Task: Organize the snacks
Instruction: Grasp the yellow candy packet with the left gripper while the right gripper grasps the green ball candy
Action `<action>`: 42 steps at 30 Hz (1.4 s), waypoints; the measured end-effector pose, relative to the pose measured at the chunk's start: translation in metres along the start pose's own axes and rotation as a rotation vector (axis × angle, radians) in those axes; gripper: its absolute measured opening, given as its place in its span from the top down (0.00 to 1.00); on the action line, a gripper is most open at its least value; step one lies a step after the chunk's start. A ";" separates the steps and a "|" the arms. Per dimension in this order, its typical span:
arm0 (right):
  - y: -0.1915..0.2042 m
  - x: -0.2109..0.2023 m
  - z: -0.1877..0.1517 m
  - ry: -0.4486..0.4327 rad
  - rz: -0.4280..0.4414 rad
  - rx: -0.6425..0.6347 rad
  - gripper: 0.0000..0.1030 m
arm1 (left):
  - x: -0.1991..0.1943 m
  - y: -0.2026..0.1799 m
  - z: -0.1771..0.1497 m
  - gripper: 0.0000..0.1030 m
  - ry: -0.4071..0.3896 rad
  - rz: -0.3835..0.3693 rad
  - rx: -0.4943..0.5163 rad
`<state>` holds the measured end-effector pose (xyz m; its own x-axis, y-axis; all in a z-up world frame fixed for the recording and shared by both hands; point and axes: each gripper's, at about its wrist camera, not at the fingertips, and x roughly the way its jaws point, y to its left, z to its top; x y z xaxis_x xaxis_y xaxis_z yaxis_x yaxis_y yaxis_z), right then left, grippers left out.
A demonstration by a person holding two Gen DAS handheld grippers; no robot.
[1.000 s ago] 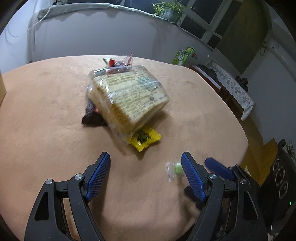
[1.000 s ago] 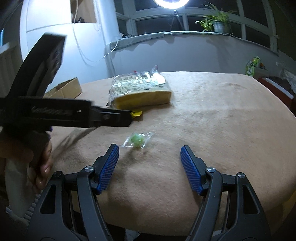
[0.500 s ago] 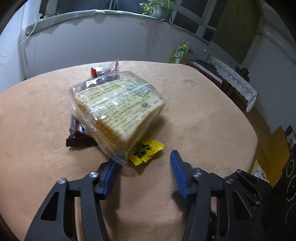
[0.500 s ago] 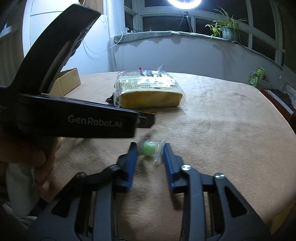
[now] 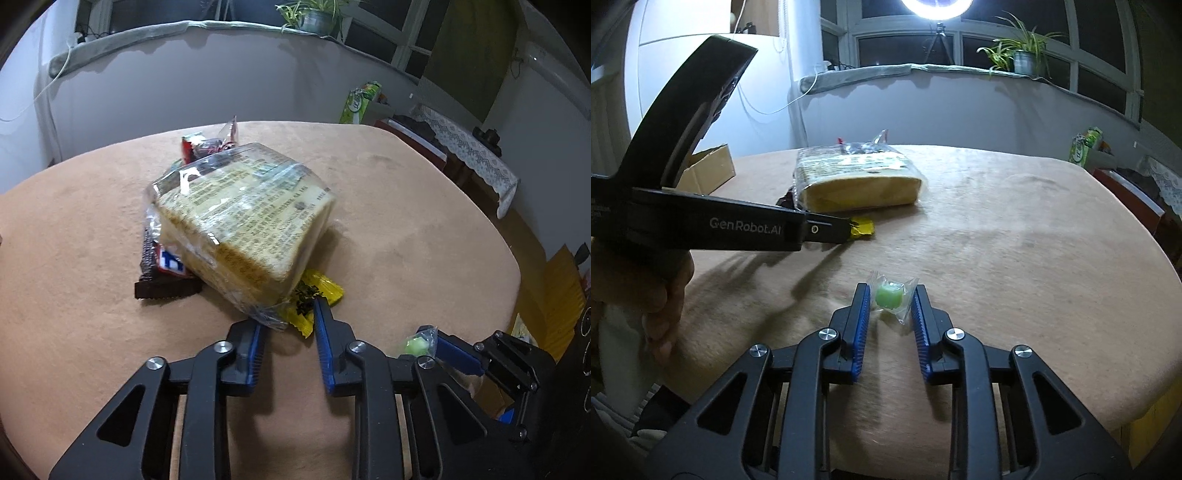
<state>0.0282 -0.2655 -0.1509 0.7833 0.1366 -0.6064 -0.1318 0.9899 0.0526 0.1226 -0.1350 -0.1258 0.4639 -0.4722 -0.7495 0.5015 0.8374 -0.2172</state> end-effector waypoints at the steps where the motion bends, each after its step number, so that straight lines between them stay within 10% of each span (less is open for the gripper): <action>1: -0.001 -0.001 0.000 -0.001 -0.001 0.003 0.77 | 0.002 0.000 0.001 0.71 -0.001 -0.004 -0.016; 10: -0.008 -0.005 -0.003 -0.010 0.002 0.022 0.77 | 0.020 -0.022 0.013 0.50 0.000 -0.001 0.026; 19: -0.016 -0.011 -0.004 -0.025 -0.012 0.037 0.77 | 0.008 -0.022 0.000 0.81 -0.002 -0.016 0.096; 42: -0.005 -0.022 0.003 -0.062 0.010 0.048 0.81 | -0.072 0.034 -0.031 0.95 -0.145 -0.102 -0.091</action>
<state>0.0135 -0.2729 -0.1351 0.8186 0.1471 -0.5552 -0.1114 0.9890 0.0977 0.0838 -0.0637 -0.0988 0.5178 -0.5850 -0.6243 0.4863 0.8016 -0.3478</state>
